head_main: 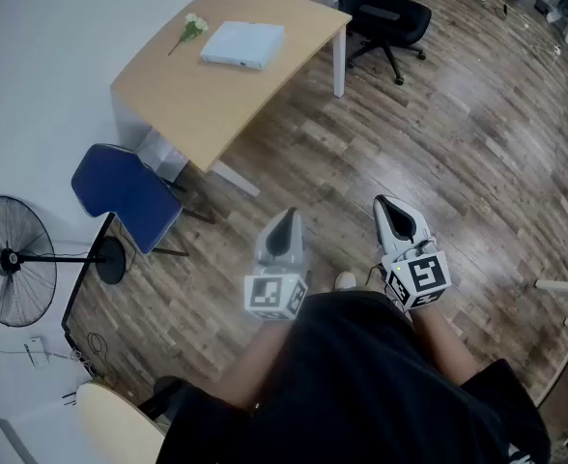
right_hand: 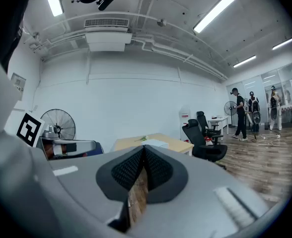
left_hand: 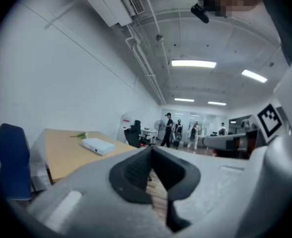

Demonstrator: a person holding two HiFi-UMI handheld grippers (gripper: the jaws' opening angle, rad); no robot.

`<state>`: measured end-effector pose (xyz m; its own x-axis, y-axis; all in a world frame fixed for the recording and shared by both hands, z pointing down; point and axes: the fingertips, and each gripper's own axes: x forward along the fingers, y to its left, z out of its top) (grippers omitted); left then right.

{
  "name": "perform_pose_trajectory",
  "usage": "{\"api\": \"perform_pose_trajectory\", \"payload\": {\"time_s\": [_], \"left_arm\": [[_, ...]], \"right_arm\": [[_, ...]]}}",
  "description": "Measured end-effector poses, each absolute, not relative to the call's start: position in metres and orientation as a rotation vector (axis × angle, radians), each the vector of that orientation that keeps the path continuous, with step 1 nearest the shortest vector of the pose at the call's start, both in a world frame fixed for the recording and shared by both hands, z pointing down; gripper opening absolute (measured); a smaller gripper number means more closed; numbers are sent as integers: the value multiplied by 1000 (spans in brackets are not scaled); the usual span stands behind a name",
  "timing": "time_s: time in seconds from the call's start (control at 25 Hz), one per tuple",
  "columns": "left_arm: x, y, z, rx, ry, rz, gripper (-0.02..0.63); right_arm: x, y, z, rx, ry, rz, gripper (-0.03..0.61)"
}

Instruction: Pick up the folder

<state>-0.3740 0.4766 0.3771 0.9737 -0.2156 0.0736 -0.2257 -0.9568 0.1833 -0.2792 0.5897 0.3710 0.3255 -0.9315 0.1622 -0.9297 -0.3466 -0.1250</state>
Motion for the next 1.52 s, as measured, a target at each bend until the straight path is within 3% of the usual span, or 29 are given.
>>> {"api": "perform_pose_trajectory", "payload": {"time_s": [0.8, 1.12, 1.52], "left_arm": [[-333, 472, 403, 2925, -316, 106, 2], [-269, 400, 417, 2835, -299, 97, 2], [-155, 244, 424, 2823, -288, 141, 2]], "right_arm": [[-237, 603, 412, -2543, 1747, -444, 0], [-181, 551, 436, -2595, 1720, -553, 0], [-62, 402, 444, -2649, 1729, -683, 0]]}}
